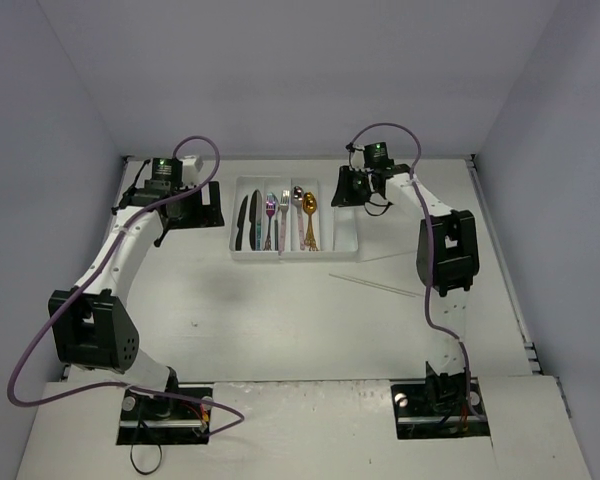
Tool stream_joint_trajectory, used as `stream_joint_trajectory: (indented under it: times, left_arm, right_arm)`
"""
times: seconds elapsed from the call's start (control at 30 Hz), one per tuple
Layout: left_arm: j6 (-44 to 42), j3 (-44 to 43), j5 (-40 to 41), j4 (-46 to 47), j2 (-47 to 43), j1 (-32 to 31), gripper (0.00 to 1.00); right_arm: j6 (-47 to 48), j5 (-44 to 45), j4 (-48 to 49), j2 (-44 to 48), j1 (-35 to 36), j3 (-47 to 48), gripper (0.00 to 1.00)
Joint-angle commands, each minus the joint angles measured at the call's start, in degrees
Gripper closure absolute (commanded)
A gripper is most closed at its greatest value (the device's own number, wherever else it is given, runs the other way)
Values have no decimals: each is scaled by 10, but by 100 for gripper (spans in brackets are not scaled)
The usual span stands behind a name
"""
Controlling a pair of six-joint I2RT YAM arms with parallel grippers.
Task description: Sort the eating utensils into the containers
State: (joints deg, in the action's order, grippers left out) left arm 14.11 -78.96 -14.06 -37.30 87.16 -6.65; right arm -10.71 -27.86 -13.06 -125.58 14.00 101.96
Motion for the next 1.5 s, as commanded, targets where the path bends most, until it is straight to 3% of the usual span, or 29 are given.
stream_joint_trajectory:
  times: [0.0,0.13,0.27,0.4,0.47,0.53,0.57,0.7,0.87,1.13,1.47]
  left_arm:
    - [-3,-23,-2,9,-2,7,13]
    - [-5,-34,-9,10,8,9,13]
    - [-23,-48,-27,11,13,9,13]
    - [-81,-56,-82,10,10,14,13]
    - [-121,-50,-156,10,3,18,13]
    - [-142,-43,-219,10,0,21,13]
    - [-156,-41,-245,10,-1,21,13]
    - [-167,-38,-313,10,8,21,13]
    - [-160,-44,-330,10,16,21,13]
    - [-163,-21,-306,10,-17,26,14]
    - [-159,8,-296,6,-45,48,13]
  right_arm:
    - [-16,-5,17,41,-7,-14,69]
    - [-6,-24,15,72,-22,-15,56]
    - [73,-90,-5,102,-66,6,50]
    - [290,-109,-178,111,-107,90,46]
    - [545,-42,-307,114,-111,122,49]
    - [731,66,-372,153,-98,78,55]
    - [802,117,-377,172,-94,12,57]
    - [1005,291,-378,212,-86,-126,63]
    - [1020,348,-384,162,-60,-90,56]
    - [995,348,-394,107,0,-66,41]
    - [992,323,-379,99,1,-113,41]
